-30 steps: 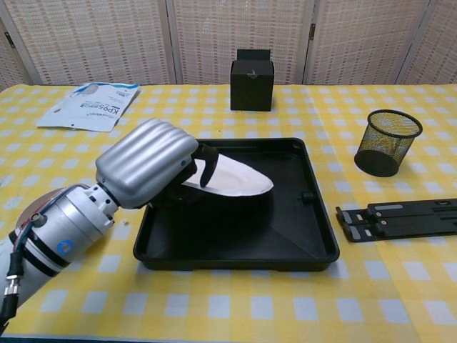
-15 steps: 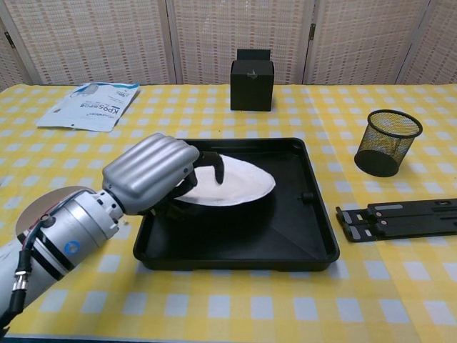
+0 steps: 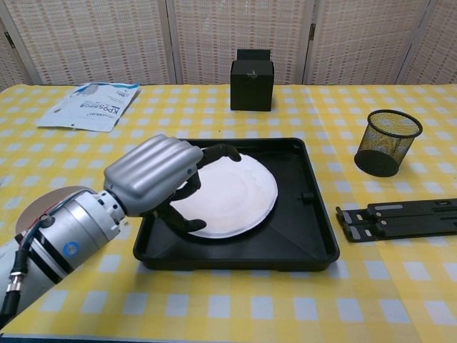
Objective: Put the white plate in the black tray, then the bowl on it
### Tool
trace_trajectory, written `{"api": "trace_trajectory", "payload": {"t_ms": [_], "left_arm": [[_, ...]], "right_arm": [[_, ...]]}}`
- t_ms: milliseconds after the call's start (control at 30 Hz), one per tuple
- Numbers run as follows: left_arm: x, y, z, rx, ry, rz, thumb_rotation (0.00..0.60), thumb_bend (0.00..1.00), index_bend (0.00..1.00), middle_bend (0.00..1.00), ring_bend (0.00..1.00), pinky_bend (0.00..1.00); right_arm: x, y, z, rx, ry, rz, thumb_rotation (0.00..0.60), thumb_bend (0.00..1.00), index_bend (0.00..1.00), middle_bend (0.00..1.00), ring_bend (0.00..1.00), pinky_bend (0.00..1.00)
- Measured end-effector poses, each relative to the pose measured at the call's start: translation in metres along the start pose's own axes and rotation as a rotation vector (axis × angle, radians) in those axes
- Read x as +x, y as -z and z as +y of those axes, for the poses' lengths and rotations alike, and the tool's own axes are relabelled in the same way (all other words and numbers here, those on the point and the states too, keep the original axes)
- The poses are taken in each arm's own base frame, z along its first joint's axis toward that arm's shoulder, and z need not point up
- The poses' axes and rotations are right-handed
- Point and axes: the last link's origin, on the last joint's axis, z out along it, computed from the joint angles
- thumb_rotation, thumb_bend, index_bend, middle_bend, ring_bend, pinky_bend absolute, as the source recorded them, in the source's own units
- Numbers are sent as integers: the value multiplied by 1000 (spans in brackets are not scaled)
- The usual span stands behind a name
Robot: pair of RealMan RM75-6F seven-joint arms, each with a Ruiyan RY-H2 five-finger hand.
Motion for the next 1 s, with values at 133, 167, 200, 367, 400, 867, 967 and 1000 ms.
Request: {"api": "trace_trajectory", "payload": {"t_ms": [133, 167, 200, 367, 400, 867, 967, 1000], "left_arm": [[8, 5, -1, 15, 13, -5, 600, 178, 215, 1000, 1000, 1000], [11, 8, -3, 21, 14, -6, 600, 179, 223, 1000, 1000, 1000], [13, 10, -5, 27, 10, -7, 600, 179, 236, 1000, 1000, 1000], [26, 39, -29, 107, 5, -31, 600, 183, 421, 1000, 1000, 1000], [27, 46, -34, 129, 11, -40, 600, 183, 434, 1000, 1000, 1000], [27, 104, -38, 186, -12, -108, 600, 185, 440, 1000, 1000, 1000], [28, 110, -40, 216, -25, -115, 600, 192, 434, 1000, 1000, 1000], [28, 112, -42, 228, -27, -116, 600, 208, 433, 1000, 1000, 1000]], "right_arm": [[-2, 0, -2, 9, 2, -7, 600, 312, 0, 0, 0, 0], [-2, 0, -3, 12, 3, -7, 600, 311, 0, 0, 0, 0], [-2, 1, -3, 14, 3, -7, 600, 311, 0, 0, 0, 0], [-1, 1, -3, 15, -4, -2, 600, 311, 0, 0, 0, 0], [-1, 0, -3, 16, -4, -2, 600, 311, 0, 0, 0, 0], [-15, -9, -7, 41, 13, -41, 600, 311, 0, 0, 0, 0], [-15, -8, -9, 48, 15, -45, 600, 311, 0, 0, 0, 0], [-15, -8, -9, 49, 15, -45, 600, 311, 0, 0, 0, 0]]}}
